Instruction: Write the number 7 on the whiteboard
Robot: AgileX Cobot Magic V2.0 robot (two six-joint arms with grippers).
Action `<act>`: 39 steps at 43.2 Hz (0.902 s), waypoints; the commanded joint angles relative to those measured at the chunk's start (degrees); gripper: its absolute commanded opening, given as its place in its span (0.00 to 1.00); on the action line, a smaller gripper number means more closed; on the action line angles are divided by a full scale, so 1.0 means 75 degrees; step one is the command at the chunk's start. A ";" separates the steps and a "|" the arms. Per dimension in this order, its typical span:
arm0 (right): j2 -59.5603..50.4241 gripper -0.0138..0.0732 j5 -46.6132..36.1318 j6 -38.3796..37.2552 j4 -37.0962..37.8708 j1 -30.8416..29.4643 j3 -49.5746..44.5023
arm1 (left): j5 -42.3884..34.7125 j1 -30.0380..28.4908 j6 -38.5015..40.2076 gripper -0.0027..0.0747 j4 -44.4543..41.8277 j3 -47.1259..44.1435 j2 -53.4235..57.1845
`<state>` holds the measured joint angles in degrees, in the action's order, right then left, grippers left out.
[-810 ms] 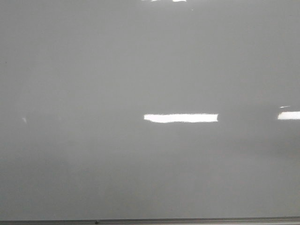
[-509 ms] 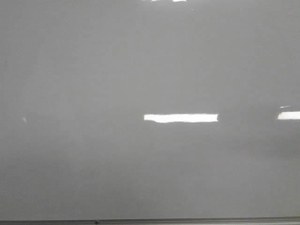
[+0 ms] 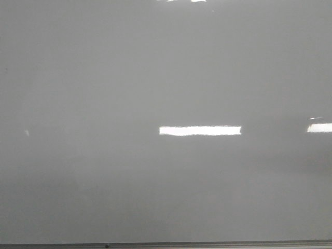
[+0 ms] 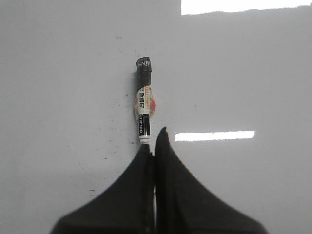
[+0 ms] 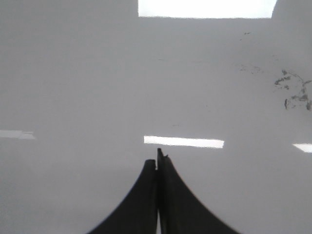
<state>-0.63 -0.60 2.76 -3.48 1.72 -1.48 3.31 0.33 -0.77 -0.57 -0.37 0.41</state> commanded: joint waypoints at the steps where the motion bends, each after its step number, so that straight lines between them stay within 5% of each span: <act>1: -0.0131 0.08 -0.0664 0.0056 0.0081 -0.0052 0.0013 | -0.0616 0.0000 0.0025 0.01 0.0076 -0.0120 0.0107; 10: -0.0131 0.08 -0.1181 0.0049 0.0081 -0.0052 0.0157 | -0.1081 0.0000 0.0039 0.01 0.0204 -0.0023 0.0107; 19: -0.0131 0.08 -0.0397 0.0051 0.0035 -0.0052 0.1528 | -0.1021 0.0000 0.0039 0.01 0.0520 0.1129 0.0063; 39: 0.1766 0.08 0.2099 0.0058 0.0035 -0.0052 0.5051 | 0.1872 0.0000 0.0007 0.01 0.0493 0.4838 -0.1163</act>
<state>8.21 15.44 2.88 -3.48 1.72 31.49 16.00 0.33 -0.77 2.62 30.77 -3.95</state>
